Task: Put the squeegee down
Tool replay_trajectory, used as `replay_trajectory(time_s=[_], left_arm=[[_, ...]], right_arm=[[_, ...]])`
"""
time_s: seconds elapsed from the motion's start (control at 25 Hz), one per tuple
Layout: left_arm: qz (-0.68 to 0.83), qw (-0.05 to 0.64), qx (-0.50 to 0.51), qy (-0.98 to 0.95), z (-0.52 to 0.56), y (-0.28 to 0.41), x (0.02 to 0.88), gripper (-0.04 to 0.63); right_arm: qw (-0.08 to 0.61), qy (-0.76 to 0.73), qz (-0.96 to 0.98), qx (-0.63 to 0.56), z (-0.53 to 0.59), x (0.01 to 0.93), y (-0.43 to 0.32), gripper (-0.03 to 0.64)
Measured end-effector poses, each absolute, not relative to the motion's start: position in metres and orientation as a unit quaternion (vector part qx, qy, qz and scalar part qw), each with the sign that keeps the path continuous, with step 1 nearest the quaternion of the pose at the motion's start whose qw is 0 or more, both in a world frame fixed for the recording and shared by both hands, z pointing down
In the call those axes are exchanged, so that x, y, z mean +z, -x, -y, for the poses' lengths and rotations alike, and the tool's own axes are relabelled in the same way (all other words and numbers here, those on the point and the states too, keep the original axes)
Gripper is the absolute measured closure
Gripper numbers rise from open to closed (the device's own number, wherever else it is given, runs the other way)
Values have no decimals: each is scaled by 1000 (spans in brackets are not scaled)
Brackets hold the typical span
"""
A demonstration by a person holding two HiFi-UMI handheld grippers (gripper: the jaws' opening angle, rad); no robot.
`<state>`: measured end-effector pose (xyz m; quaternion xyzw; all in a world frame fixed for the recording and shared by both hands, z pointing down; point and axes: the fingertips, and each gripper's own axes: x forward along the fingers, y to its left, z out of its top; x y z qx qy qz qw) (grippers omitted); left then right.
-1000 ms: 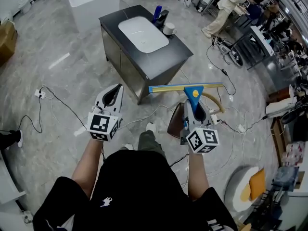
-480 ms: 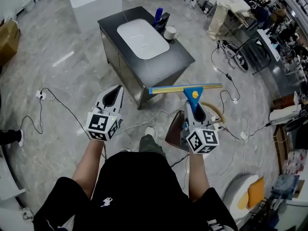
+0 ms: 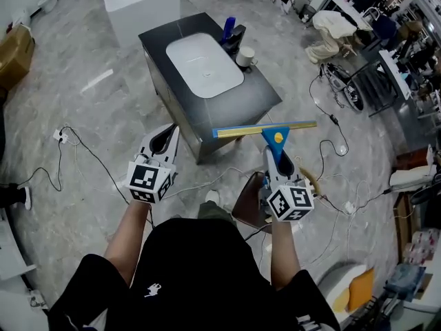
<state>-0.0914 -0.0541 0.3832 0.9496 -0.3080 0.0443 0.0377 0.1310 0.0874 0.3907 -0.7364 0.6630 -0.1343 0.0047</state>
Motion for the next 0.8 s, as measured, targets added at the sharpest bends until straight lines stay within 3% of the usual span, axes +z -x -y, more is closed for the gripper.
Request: replay_trajectory(time_s=[0.8], left_arm=[[359,14,80,-930,91,-5,389,592]], right_arm=[[15,691,-704,-161,-20,415,-230,483]])
